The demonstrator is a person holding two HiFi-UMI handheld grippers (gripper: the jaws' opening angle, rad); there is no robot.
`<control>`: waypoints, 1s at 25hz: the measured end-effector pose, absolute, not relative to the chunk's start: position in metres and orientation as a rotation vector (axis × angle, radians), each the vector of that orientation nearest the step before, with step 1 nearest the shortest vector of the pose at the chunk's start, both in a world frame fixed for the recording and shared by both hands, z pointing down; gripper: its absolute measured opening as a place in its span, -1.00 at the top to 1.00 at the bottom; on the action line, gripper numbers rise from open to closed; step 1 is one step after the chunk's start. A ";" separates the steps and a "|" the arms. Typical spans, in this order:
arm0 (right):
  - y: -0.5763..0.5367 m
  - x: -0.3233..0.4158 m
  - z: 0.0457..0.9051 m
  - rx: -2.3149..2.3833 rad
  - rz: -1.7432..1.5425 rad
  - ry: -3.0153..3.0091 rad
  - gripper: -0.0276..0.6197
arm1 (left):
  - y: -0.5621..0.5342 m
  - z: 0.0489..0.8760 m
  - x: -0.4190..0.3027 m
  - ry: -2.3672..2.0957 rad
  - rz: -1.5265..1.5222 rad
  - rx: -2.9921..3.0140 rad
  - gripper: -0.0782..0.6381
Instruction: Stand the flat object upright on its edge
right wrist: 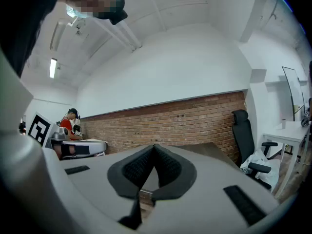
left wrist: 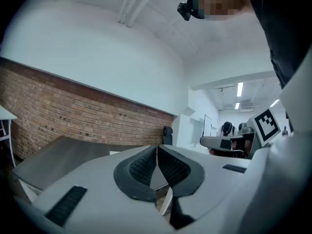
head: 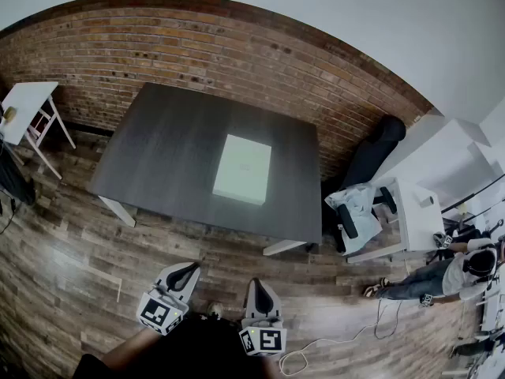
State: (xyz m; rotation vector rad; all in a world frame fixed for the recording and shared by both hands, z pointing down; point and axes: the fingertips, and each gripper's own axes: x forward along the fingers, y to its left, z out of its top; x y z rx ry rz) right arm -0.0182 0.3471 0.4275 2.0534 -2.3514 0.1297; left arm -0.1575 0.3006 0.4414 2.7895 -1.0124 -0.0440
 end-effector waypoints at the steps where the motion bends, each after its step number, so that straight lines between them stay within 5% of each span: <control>1: 0.348 -0.019 0.427 2.052 0.130 -2.352 0.84 | 0.302 0.442 -0.158 -1.014 -0.047 2.790 0.67; 25: 0.349 -0.060 0.419 2.103 0.108 -2.338 0.84 | 0.309 0.439 -0.196 -0.961 -0.063 2.799 0.67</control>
